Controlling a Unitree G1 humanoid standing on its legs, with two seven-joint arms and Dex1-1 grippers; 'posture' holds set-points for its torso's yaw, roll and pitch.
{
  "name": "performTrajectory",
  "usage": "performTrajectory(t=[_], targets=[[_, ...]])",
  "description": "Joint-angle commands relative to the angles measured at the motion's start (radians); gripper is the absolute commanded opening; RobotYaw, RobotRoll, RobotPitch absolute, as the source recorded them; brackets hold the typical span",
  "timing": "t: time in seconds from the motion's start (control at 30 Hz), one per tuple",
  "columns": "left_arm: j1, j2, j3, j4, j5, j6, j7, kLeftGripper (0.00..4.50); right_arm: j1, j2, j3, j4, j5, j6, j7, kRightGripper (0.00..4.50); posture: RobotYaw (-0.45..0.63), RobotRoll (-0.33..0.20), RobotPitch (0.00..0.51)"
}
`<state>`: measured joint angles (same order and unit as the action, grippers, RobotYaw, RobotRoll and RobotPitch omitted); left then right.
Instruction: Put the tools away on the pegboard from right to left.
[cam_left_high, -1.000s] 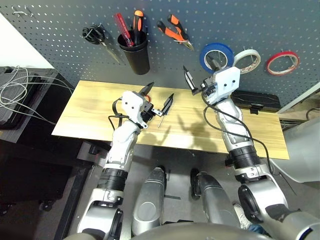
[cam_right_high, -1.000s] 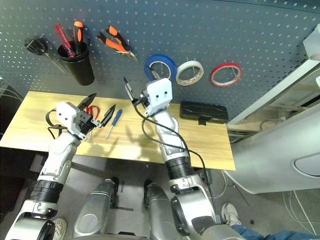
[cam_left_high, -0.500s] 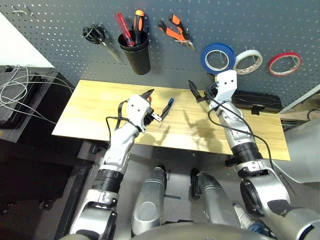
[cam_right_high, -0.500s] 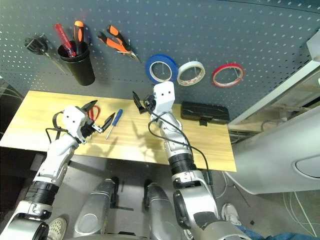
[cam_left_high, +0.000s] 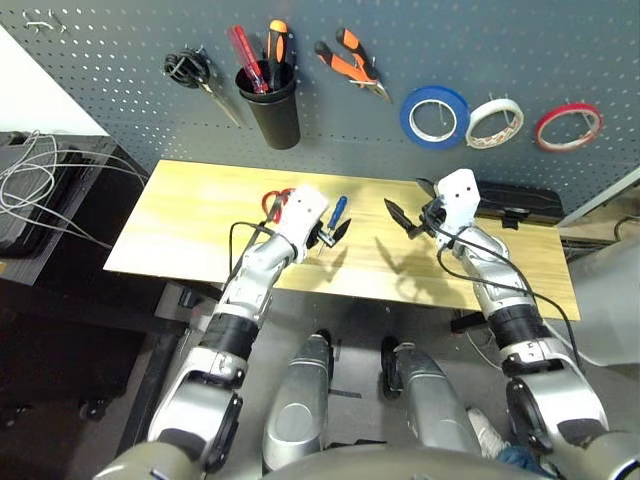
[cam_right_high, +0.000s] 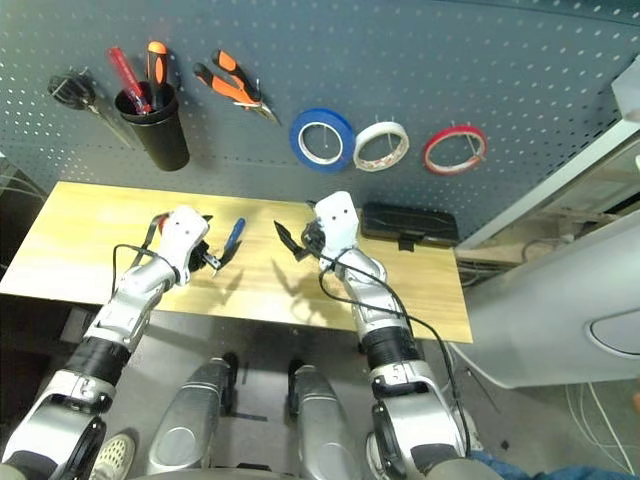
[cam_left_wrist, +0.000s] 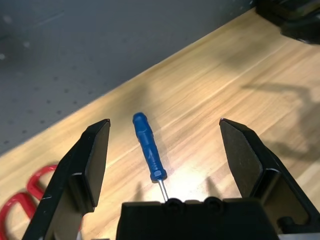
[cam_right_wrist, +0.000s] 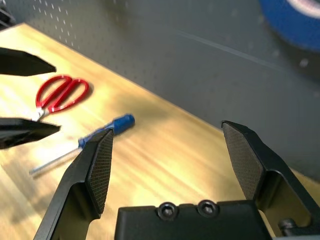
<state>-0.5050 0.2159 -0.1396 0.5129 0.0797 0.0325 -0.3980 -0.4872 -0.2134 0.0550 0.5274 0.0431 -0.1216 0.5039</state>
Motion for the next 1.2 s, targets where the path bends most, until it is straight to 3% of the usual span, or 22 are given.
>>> performTrajectory(t=[0.03, 0.33, 0.77, 1.17, 1.2], targets=[[-0.006, -0.017, -0.001, 0.059, 0.003, 0.039, 0.012, 4.5, 0.021, 0.005, 0.015, 0.013, -0.02, 0.044, -0.02, 4.45, 0.13, 0.0, 0.337], [-0.06, -0.057, -0.008, 0.165, 0.014, 0.041, 0.035, 4.5, 0.014, 0.045, 0.038, 0.02, -0.033, 0.09, -0.039, 4.45, 0.11, 0.0, 0.375], [-0.156, -0.066, 0.012, 0.374, 0.017, -0.02, 0.091, 4.5, 0.089, 0.018, 0.073, -0.093, -0.035, 0.169, 0.0, 4.45, 0.05, 0.0, 0.44], [-0.253, -0.069, 0.061, 0.57, -0.003, -0.076, 0.135, 4.5, 0.162, 0.006, 0.088, -0.245, -0.027, 0.26, 0.001, 4.45, -0.01, 0.0, 0.449], [-0.259, -0.072, 0.07, 0.576, -0.008, -0.074, 0.14, 4.09, 0.167, 0.006, 0.089, -0.256, -0.027, 0.266, 0.001, 4.5, -0.01, 0.0, 0.447]])
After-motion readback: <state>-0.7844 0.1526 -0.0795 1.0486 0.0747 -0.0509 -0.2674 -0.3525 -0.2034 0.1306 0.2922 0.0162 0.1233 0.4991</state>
